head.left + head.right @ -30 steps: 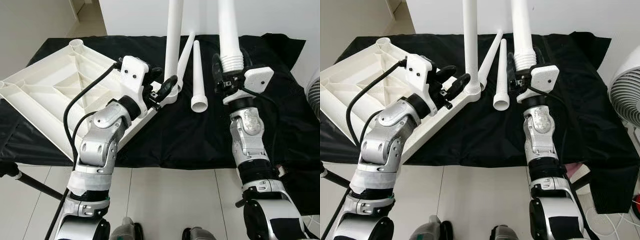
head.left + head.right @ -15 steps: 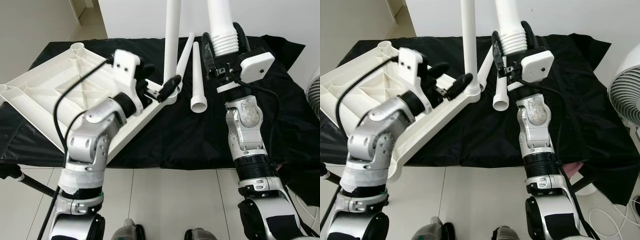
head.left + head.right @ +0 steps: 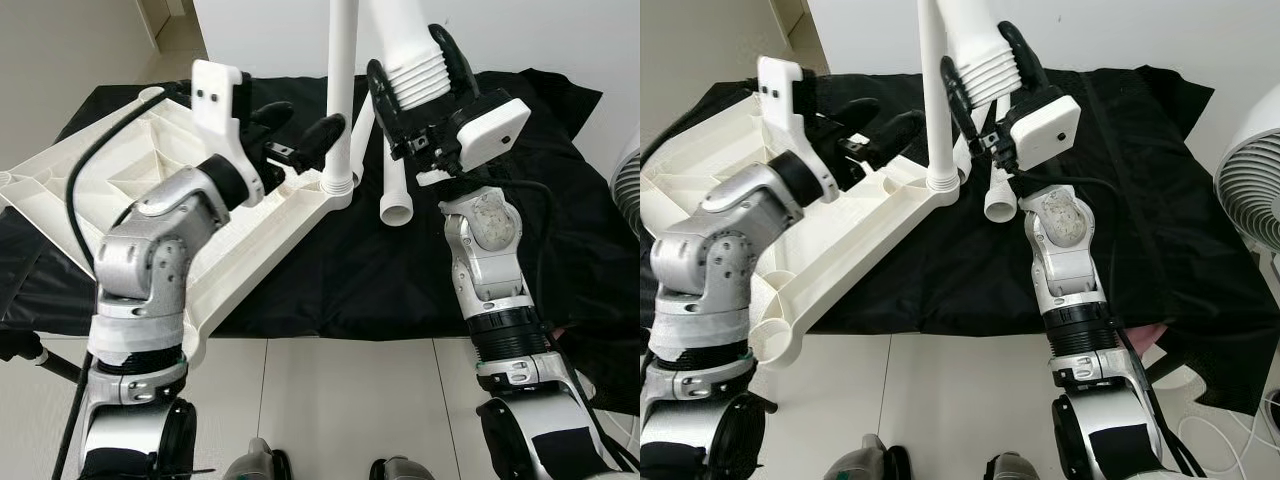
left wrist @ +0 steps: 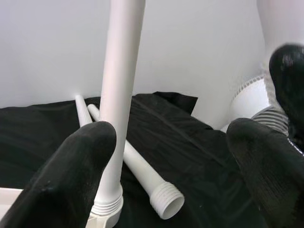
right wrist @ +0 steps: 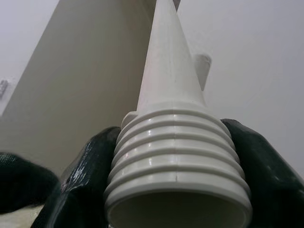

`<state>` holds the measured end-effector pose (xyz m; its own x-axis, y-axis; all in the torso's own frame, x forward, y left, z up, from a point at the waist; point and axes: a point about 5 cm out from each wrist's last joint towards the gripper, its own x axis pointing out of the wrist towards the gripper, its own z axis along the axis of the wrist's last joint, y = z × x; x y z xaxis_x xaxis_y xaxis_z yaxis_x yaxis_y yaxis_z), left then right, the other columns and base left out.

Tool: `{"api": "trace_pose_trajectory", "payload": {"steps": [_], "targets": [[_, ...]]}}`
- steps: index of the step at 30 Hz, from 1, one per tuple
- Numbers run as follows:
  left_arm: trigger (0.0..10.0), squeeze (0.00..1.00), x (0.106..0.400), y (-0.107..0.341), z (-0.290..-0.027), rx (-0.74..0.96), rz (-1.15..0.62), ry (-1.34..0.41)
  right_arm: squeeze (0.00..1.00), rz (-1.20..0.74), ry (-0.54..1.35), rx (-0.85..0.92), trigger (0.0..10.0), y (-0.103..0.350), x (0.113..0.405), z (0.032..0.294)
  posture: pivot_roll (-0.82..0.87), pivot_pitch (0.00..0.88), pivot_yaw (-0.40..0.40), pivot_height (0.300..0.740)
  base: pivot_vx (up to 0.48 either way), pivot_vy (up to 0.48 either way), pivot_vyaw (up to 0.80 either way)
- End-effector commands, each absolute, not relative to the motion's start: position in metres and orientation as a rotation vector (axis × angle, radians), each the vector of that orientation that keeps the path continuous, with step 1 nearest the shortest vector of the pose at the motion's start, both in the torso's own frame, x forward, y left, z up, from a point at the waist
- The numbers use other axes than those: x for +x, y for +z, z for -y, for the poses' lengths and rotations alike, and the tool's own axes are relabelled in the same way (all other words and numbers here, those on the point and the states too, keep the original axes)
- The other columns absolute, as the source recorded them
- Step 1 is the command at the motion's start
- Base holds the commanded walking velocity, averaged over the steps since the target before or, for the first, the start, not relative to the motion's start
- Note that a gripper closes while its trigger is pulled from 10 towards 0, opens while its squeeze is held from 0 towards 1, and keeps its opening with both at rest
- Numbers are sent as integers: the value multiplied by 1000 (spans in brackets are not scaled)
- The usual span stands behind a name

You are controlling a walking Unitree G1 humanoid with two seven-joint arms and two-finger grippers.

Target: Building children table

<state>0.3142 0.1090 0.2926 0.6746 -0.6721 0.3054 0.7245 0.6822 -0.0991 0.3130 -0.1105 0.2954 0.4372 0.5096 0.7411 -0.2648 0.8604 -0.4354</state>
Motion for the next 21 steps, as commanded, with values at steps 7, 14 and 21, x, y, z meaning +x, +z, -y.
{"api": "trace_pose_trajectory", "payload": {"steps": [7, 14, 21], "targets": [[10000, 0, 310, 305, -118, -287, 279, -917, 0, 988, 578, -332, 10000, 282, 304, 107, -84, 72, 122, 740, 0, 0, 0], [10000, 0, 294, 308, -116, -406, 257, -1102, 0, 919, 614, -372, 10000, 263, 301, 108, -82, 80, 116, 740, 0, 0, 0], [10000, 0, 292, 309, -114, -459, 219, -1146, 0, 892, 636, -392, 10000, 254, 299, 106, -82, 80, 116, 740, 0, 0, 0]]}}
